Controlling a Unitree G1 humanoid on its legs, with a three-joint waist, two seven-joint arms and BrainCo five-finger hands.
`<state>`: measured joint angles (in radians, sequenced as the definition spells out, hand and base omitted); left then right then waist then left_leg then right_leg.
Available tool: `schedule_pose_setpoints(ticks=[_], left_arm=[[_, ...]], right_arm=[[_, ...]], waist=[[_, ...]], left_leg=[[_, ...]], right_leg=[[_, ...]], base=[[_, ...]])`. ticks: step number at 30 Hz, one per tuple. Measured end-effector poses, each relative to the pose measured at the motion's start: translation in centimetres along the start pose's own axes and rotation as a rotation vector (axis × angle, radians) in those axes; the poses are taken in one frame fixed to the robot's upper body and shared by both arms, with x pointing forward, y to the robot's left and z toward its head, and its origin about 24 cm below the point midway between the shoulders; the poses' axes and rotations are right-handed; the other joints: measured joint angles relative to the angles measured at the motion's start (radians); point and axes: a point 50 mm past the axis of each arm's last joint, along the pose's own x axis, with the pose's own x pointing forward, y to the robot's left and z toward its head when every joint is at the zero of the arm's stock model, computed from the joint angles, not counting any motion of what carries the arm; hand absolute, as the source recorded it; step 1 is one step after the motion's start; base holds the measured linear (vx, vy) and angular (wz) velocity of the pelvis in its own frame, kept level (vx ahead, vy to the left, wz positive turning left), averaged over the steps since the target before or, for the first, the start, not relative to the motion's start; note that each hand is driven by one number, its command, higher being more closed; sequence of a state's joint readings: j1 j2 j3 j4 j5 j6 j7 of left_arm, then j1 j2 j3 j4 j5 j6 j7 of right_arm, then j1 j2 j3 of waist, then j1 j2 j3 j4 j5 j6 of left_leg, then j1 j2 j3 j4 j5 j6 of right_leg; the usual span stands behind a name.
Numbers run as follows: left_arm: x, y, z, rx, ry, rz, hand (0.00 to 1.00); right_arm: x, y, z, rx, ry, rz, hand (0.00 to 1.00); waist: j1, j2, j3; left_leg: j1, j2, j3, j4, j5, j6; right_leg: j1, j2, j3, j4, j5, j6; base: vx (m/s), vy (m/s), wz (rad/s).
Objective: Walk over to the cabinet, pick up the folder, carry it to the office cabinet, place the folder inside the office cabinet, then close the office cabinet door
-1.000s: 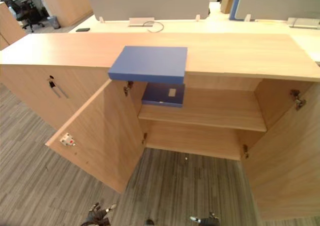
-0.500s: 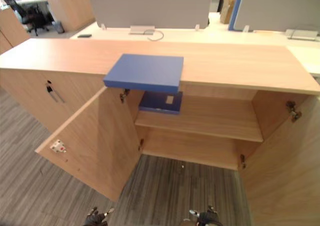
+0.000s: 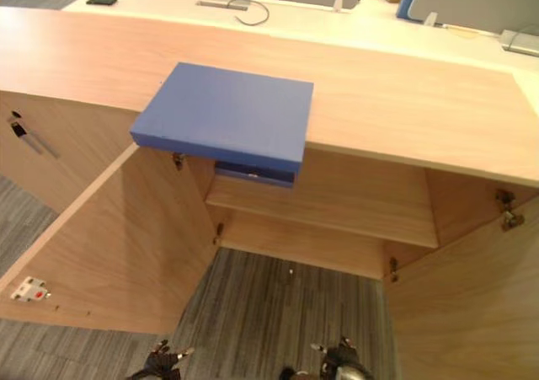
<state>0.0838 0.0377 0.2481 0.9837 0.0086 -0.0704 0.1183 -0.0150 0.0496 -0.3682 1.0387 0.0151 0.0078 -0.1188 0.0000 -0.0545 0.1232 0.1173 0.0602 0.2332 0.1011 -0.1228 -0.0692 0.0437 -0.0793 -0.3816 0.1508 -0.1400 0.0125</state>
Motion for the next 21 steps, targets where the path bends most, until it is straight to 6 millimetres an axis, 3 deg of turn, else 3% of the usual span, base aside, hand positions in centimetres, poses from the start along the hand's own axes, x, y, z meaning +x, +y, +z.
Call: schedule_pose_setpoints(ticks=[1, 2, 3, 4, 5, 6, 8, 9, 10, 13, 14, 17, 21], left_arm=[[0.1, 0.1, 0.3, 0.005, -0.008, -0.002, 0.0], [0.2, 0.0, 0.8, 0.001, -0.027, -0.005, 0.0], [0.1, 0.0, 1.1, -0.012, -0.041, -0.004, 0.0], [0.1, -0.1, 1.5, -0.032, -0.058, -0.006, 0.0], [0.0, -0.3, 1.9, -0.056, -0.079, -0.016, 0.0], [0.0, -0.7, 2.4, -0.078, -0.097, -0.029, 0.0], [-0.1, -1.1, 3.3, -0.085, -0.136, -0.059, 0.0], [-0.2, -1.4, 3.4, -0.093, -0.148, -0.081, 0.0], [-0.7, -2.1, 3.1, -0.076, -0.154, -0.128, 0.0], [-1.0, -3.2, 5.7, 0.018, -0.262, -0.216, 0.0], [-1.5, -4.1, 6.6, 0.059, -0.314, -0.279, 0.0], [-3.6, -6.2, 9.3, 0.155, -0.469, -0.445, 0.0], [-6.7, -7.7, 11.8, 0.193, -0.625, -0.636, 0.0]], right_arm=[[0.0, 0.1, 0.0, 0.001, 0.0, 0.003, 0.0], [0.0, 0.1, -0.1, -0.002, 0.001, 0.004, 0.0], [-0.1, 0.2, -0.1, -0.016, -0.003, 0.01, 0.0], [-0.1, 0.4, 0.2, -0.038, -0.019, 0.022, 0.0], [-0.1, 0.8, 0.7, -0.063, -0.038, 0.036, 0.0], [0.0, 0.9, 1.3, -0.071, -0.054, 0.039, 0.0], [0.1, 1.3, 2.5, -0.075, -0.087, 0.05, 0.0], [0.1, 1.4, 2.6, -0.09, -0.098, 0.057, 0.0], [0.0, 0.9, 2.6, -0.115, -0.107, 0.052, 0.0], [0.1, 1.4, 2.6, -0.125, -0.102, 0.073, 0.0], [0.1, 1.4, 2.8, -0.131, -0.102, 0.077, 0.0], [0.3, 1.6, 3.4, -0.16, -0.11, 0.097, 0.0], [0.7, 0.4, 3.2, -0.227, -0.072, 0.081, 0.0]], waist=[[0.001, -0.007, 0.005], [0.003, -0.009, 0.008], [0.007, -0.004, 0.011], [0.021, -0.001, 0.023], [0.036, 0.014, 0.028], [0.044, 0.026, 0.037], [0.047, 0.04, 0.064], [0.05, 0.048, 0.064], [0.052, 0.079, 0.052], [0.05, 0.036, 0.061], [0.046, 0.034, 0.061], [0.044, 0.048, 0.05], [0.033, 0.053, 0.038]], left_leg=[[-0.024, 0.002, 0.009, 0.078, -0.019, -0.001], [-0.087, 0.024, 0.04, 0.275, -0.05, 0.001], [-0.143, 0.059, 0.07, 0.453, -0.053, 0.007], [-0.218, 0.112, 0.1, 0.648, -0.055, 0.037], [-0.294, 0.161, 0.112, 0.779, -0.112, 0.052], [-0.349, 0.182, 0.104, 0.801, -0.147, 0.054], [-0.421, 0.197, 0.085, 0.72, -0.154, 0.034], [-0.43, 0.192, 0.081, 0.574, -0.1, 0.035], [-0.41, 0.185, 0.04, 0.416, 0.017, 0.01], [-0.382, 0.105, 0.049, 0.329, 0.049, 0.023], [-0.352, 0.073, 0.056, 0.265, 0.076, 0.033], [-0.273, 0.018, 0.077, 0.105, 0.151, 0.039], [-0.214, -0.001, 0.078, -0.068, 0.245, 0.037]], right_leg=[[0.014, -0.009, 0.0, -0.001, 0.0, 0.0], [0.046, -0.017, -0.002, -0.005, 0.004, 0.0], [0.073, -0.016, -0.003, -0.012, 0.004, 0.0], [0.11, -0.011, 0.003, -0.023, 0.002, -0.002], [0.137, -0.005, 0.03, -0.042, -0.017, -0.019], [0.145, -0.005, 0.05, -0.055, -0.022, -0.015], [0.152, -0.022, 0.075, -0.053, -0.022, -0.014], [0.153, -0.037, 0.087, -0.039, -0.033, 0.008], [0.153, -0.036, 0.108, -0.025, -0.067, 0.068], [0.141, -0.084, 0.115, -0.043, -0.072, 0.074], [0.134, -0.08, 0.125, -0.059, -0.064, 0.064], [0.135, -0.103, 0.142, -0.071, -0.029, 0.088], [0.113, -0.091, 0.146, -0.077, -0.009, 0.1]], base=[[0.07, 0.022, 0.08], [0.05, -0.004, 0.01], [0.09, -0.011, -0.13], [0.15, 0.008, -0.37], [0.19, 0.038, -0.5], [0.18, 0.089, -0.61], [0.11, 0.131, -0.51], [0.15, 0.228, -0.5], [0.17, 0.256, -0.39], [0.14, 0.201, 0.15], [-0.01, 0.058, 0.12], [0.0, 0.042, -0.02], [-0.01, -0.03, -0.06]])
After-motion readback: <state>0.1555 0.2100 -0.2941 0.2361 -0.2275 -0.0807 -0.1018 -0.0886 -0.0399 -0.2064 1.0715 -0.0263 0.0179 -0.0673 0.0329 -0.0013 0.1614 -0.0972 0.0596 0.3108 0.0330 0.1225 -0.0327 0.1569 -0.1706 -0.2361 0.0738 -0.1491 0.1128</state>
